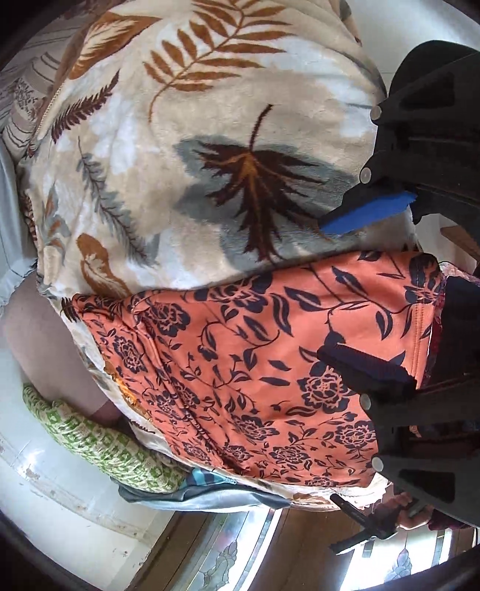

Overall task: Fold small clothes
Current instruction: 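Fold the hem up toward the collar with the right gripper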

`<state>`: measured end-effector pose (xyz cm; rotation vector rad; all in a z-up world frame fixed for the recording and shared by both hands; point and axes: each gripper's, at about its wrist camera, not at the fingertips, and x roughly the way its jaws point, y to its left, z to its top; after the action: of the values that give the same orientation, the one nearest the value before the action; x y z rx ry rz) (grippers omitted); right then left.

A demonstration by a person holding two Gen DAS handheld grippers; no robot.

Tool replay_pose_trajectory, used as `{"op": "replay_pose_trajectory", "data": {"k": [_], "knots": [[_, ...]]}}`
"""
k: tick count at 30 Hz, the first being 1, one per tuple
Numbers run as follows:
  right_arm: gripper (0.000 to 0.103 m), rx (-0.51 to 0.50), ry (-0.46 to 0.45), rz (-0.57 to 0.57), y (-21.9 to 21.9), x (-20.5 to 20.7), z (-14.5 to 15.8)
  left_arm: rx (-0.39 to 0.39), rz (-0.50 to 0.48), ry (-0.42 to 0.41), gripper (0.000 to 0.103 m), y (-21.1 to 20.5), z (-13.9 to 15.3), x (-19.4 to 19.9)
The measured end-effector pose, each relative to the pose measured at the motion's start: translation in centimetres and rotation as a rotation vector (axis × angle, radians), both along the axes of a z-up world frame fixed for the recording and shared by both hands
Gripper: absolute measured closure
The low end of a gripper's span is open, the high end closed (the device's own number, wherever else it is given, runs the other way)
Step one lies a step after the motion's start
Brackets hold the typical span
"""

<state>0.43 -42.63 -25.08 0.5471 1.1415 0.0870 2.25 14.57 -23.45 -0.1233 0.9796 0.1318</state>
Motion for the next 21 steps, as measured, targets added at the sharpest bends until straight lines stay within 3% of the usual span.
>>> {"op": "replay_pose_trajectory", "data": {"k": [3,11,17,19,20,21], "knots": [[0.051,0.011,0.031,0.004,0.0,-0.6,-1.1,-0.051,0.014,0.021,0.006,0.6,0.1,-1.4],[0.052,-0.001,0.072,-0.002,0.0,-2.5,-2.2,-0.115,0.074,0.082,0.006,1.5,-0.2,-2.9],[0.052,0.046,0.077,-0.021,-0.4,-3.0,-2.1,-0.132,0.006,0.081,0.008,-0.4,-0.3,-1.4],[0.052,0.067,0.066,-0.034,-0.6,-3.3,-1.9,-0.133,-0.027,0.090,0.026,-0.9,-0.8,-0.8],[0.052,0.073,0.064,-0.043,-0.7,-3.4,-1.8,-0.140,-0.041,0.112,0.046,-1.2,-1.2,-0.4],[0.052,0.075,0.062,-0.047,-0.9,-3.5,-1.7,-0.163,-0.053,0.137,0.060,-1.3,-1.7,-0.1]]}}
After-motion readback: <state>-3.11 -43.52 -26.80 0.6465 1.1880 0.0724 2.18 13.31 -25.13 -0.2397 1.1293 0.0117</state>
